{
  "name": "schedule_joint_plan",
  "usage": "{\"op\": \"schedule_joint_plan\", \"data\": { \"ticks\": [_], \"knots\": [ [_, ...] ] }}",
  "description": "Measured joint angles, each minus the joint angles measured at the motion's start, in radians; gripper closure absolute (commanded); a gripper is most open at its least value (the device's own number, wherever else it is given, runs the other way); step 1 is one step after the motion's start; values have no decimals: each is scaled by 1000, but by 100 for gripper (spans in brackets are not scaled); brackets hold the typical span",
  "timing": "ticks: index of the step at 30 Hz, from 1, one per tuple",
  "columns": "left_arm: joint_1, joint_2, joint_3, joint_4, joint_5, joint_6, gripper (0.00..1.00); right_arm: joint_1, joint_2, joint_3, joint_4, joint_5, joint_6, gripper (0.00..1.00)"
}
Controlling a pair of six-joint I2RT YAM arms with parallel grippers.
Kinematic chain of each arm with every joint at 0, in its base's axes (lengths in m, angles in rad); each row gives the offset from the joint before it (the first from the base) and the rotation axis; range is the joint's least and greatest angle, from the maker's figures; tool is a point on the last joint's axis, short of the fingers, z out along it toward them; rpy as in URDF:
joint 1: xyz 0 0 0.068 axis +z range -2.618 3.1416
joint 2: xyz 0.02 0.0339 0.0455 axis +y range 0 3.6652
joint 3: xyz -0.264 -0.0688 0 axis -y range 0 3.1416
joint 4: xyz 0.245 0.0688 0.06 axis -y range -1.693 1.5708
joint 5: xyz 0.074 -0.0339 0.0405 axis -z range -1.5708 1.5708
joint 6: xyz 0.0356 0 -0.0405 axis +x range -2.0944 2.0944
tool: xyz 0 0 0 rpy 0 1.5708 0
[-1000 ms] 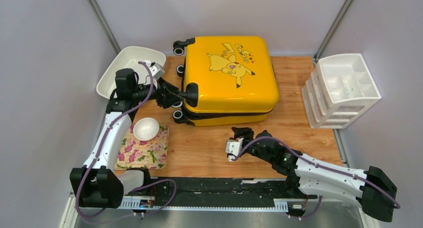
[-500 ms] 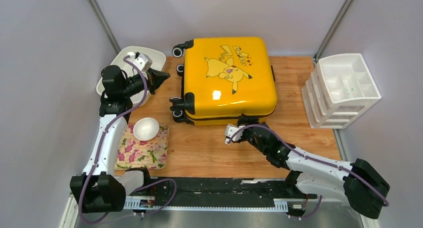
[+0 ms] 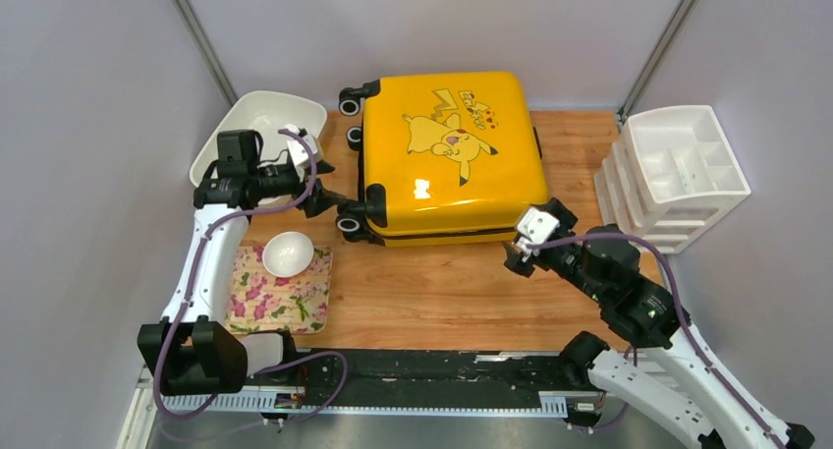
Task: Open, take out, and arrange the luggage
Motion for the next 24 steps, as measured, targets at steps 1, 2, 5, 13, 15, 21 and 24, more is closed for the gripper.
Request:
{"op": "schedule_joint_plan", "data": {
  "ticks": [1, 2, 5, 13, 15, 21, 24],
  "knots": [
    [-4, -6, -17, -25, -1, 29, 19, -36, 5, 12, -42, 2, 37, 10],
    [-9, -16, -39, -43, -6, 54, 18, -80, 15, 22, -90, -10, 71, 10],
    [-65, -63, -134, -71, -49, 126, 18, -282, 100, 67, -228, -103, 160, 12],
    [-124, -89, -191, -54, -66, 146, 20, -986, 554, 380, -418, -598, 321, 25],
    [-124, -135, -251, 10, -58, 124, 20, -1089, 603, 380, -445, -703, 351, 27],
    [-156, -323, -399, 84, -33, 115, 20, -1133, 678, 234, -425, -938, 537, 28],
    [-171, -327, -399, 83, -16, 116, 23, -1129, 706, 173, -368, -977, 608, 41]
  ]
}}
